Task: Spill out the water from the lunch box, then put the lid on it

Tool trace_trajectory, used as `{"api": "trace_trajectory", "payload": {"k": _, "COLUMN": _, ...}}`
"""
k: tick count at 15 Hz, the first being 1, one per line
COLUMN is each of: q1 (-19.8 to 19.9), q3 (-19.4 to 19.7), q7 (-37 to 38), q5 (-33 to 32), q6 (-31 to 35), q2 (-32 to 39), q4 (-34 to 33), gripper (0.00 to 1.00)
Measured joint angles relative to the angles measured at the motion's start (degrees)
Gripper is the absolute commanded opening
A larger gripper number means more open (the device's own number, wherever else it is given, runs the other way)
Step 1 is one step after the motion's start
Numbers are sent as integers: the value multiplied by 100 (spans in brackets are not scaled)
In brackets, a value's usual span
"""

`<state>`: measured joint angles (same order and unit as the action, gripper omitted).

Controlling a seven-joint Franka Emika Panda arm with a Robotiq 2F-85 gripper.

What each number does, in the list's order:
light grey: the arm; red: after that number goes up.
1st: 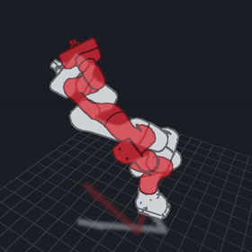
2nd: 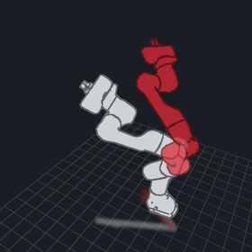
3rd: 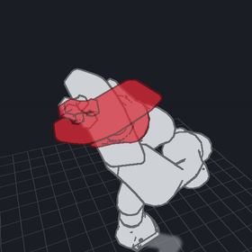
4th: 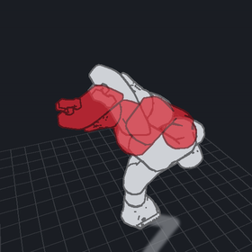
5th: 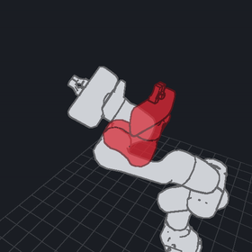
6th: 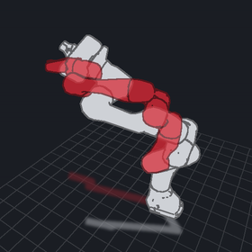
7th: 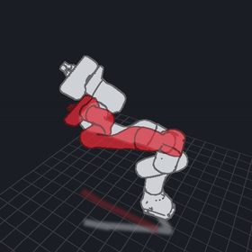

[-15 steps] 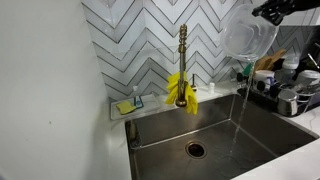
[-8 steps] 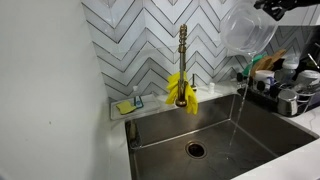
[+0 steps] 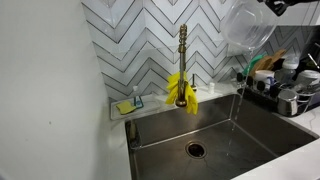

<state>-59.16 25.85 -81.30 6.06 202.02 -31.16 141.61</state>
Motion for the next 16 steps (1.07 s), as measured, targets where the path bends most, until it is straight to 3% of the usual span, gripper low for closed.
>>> {"api": "trace_trajectory", "payload": {"k": 8, "q1": -416, "q3": 361, "q7": -4, "q5": -538, "q6": 1017, "q2": 18, "q4": 2, "gripper": 2}}
{"api": "trace_trajectory", "payload": {"k": 11, "q1": -415, "q3": 403, "q7": 20, "q5": -478, "q6": 951, "q2": 24, "q4": 10, "gripper": 2}}
{"api": "trace_trajectory", "payload": {"k": 13, "q1": -123, "q3": 290, "q7": 216, "q5": -374, "q6": 459, "q2": 35, "q4": 9, "gripper": 2}}
{"api": "trace_trajectory", "payload": {"k": 16, "q1": 847, "q3": -165, "q7": 617, "q5": -267, "q6": -705, "q2": 49, "q4": -19, "gripper": 2}}
